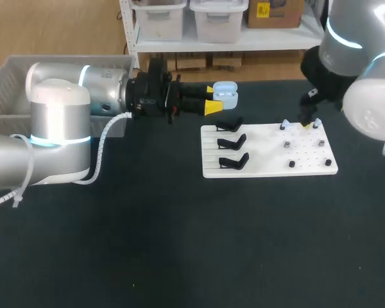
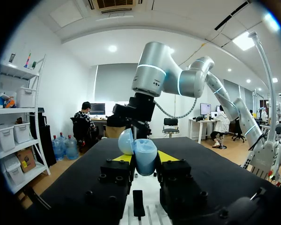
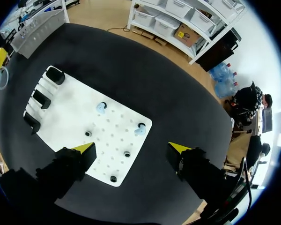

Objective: Pick up each earbud case from the left stands, insert the matching earbuds, close the lid, and place the case in the box.

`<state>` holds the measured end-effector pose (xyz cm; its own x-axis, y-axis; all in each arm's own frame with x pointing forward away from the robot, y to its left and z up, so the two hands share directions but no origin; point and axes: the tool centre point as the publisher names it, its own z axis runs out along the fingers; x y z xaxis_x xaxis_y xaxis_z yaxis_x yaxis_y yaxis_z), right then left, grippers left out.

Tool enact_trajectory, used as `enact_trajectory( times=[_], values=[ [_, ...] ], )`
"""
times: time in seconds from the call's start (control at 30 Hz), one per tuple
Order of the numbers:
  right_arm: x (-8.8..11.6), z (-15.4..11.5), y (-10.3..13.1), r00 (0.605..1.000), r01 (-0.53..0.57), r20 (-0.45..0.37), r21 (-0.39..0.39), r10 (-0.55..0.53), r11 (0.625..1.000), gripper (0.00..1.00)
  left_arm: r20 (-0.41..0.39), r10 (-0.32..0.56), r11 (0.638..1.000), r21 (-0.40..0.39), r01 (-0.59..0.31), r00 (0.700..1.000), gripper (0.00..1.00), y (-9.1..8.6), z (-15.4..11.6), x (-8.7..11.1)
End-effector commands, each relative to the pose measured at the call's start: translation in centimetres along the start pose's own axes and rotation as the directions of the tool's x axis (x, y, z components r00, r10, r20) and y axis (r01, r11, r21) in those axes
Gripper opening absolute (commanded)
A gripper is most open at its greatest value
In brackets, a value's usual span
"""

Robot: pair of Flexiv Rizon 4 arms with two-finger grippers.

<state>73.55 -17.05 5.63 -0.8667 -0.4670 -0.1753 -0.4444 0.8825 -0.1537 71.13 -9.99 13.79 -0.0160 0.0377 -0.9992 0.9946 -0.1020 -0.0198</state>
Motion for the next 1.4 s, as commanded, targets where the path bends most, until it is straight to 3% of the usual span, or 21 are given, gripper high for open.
enact_trajectory(
  times=[0.03,0.33,0.4,0.5,0.8,0.87,0.93,1.1,1.4],
  values=[
    [-0.5,0.9,0.0,1.000,-0.013,-0.008,0.014,0.013,1.000,1.00,0.003,0.003,1.000,-0.003,-0.003,1.000,0.00,-0.1,0.0,0.1],
    [-0.5,1.9,-0.6,0.999,-0.032,-0.017,0.024,0.032,0.999,0.99,0.003,0.003,1.000,-0.003,-0.003,1.000,0.00,-0.1,0.0,0.1],
    [-0.6,2.1,-0.6,1.000,-0.026,-0.017,0.022,0.027,0.999,0.93,0.003,0.003,1.000,-0.003,-0.003,1.000,0.00,-0.1,0.0,0.1],
    [-0.5,2.2,-0.6,1.000,-0.018,-0.015,0.022,0.018,1.000,0.73,0.003,0.003,1.000,-0.003,-0.003,1.000,0.00,-0.1,0.0,0.1],
    [-0.5,2.9,-0.2,1.000,-0.009,-0.027,0.049,0.011,0.999,0.66,0.003,0.003,1.000,-0.003,-0.003,1.000,0.00,-0.1,0.0,0.1],
    [-0.5,3.1,-0.1,1.000,-0.010,-0.029,0.052,0.011,0.999,0.55,0.003,0.003,1.000,-0.003,-0.003,1.000,0.00,-0.1,0.0,0.1],
    [-0.5,3.2,-0.1,0.999,-0.015,-0.030,0.056,0.017,0.998,0.50,0.003,0.003,1.000,-0.003,-0.003,1.000,0.00,-0.1,0.0,0.1],
    [-0.5,3.7,-0.2,0.999,-0.018,-0.036,0.077,0.021,0.997,0.44,0.003,0.003,1.000,-0.003,-0.003,1.000,0.00,-0.1,0.0,0.1],
    [-0.6,3.8,-0.2,0.999,-0.032,-0.032,0.101,0.035,0.994,0.43,0.003,0.003,1.000,-0.003,-0.003,1.000,0.00,-0.1,0.0,0.1]
  ],
)
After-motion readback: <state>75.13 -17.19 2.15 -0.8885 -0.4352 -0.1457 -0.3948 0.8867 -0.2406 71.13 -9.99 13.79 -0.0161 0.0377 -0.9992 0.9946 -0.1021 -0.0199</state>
